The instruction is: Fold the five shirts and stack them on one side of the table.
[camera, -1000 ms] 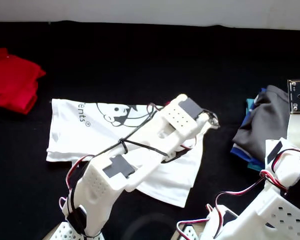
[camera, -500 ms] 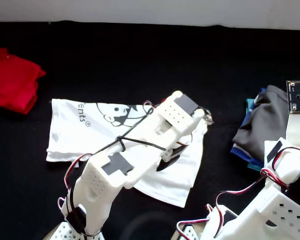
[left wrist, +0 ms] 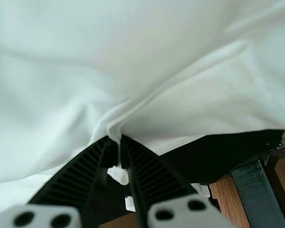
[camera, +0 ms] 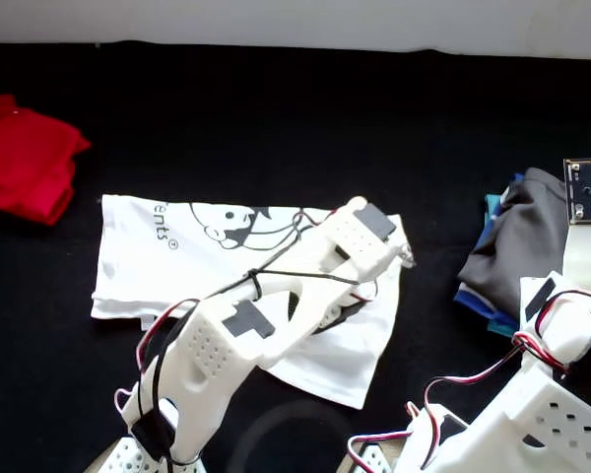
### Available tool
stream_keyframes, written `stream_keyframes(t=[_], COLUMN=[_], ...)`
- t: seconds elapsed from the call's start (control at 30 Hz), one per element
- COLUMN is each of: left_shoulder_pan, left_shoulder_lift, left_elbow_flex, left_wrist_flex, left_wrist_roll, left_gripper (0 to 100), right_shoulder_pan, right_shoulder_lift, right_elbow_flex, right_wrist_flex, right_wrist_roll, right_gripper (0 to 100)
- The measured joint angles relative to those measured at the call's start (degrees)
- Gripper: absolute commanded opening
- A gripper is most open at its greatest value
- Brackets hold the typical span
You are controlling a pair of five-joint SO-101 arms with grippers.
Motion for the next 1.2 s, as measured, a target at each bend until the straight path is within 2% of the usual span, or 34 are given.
stream_keyframes(t=[0.2,0.57,0.77,0.97,1.2], left_shoulder_pan=[-0.6,-9.3,-8.8,-6.9,-6.5], left_shoulder_lift=[-5.7,-10.1,-11.1,-19.1,-21.2], left_elbow_flex=[0.0,0.0,0.0,0.6,12.7], left_wrist_flex=[0.0,-2.5,-2.9,-2.9,-9.3], left_wrist_roll=[0.0,0.6,3.1,4.2,4.2], left_gripper=[1,1,1,1,1], right_shoulder_pan=[0.0,0.0,0.0,0.0,0.0], right_shoulder_lift=[0.0,0.0,0.0,0.0,0.0], right_elbow_flex=[0.0,0.3,0.3,0.3,0.3], right_wrist_flex=[0.0,0.0,0.0,0.0,0.0], right_wrist_roll=[0.0,0.0,0.0,0.0,0.0], right_gripper=[1.9,1.9,1.9,1.9,1.9])
